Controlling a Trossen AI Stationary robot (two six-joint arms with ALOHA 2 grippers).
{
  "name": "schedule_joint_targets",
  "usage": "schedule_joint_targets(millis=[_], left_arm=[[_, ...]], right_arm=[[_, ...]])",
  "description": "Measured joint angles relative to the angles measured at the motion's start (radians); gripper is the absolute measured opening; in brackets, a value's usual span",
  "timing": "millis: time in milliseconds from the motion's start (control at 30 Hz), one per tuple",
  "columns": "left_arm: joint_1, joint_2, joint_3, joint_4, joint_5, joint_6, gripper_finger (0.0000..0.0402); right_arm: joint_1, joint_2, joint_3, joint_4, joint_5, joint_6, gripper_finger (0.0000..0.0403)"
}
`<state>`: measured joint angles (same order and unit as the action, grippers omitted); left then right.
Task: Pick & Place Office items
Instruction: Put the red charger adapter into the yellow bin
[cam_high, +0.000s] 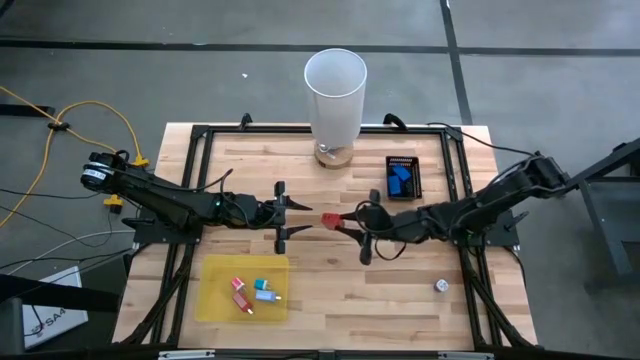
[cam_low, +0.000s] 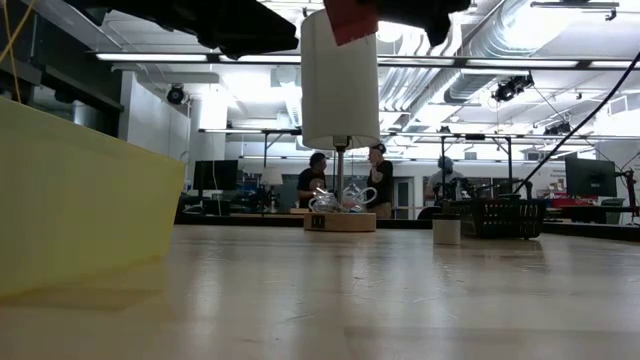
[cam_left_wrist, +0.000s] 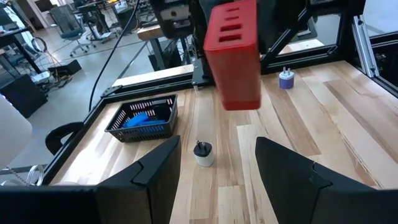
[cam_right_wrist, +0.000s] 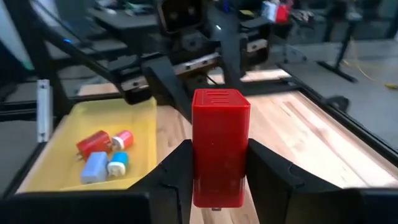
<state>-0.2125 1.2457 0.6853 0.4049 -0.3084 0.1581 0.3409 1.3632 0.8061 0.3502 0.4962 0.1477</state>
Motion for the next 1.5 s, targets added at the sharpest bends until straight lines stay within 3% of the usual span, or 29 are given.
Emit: schedule_joint_targets(millis=[300,667,933,1500], left_arm=[[0.0,0.0,0.0,0.0,0.005,0.0,0.0199],[0.0,0.0,0.0,0.0,0.004,0.0,0.0199],[0.0,0.0,0.0,0.0,0.003,0.0,0.0199],[0.0,0.0,0.0,0.0,-0.002,0.0,0.0199]], right_arm=[[-0.085,0.0,-0.156,0.293,-0.145,-0.105,0.0112],[-0.179,0.067,-0.194,0.432,-0.293,-0.105,0.0111],[-0.178,0.136,-0.194,0.538,-0.313,-0.118,0.0112],[-0.177,0.139,-0.194,0.545,-0.364,-0.095,0.0111]])
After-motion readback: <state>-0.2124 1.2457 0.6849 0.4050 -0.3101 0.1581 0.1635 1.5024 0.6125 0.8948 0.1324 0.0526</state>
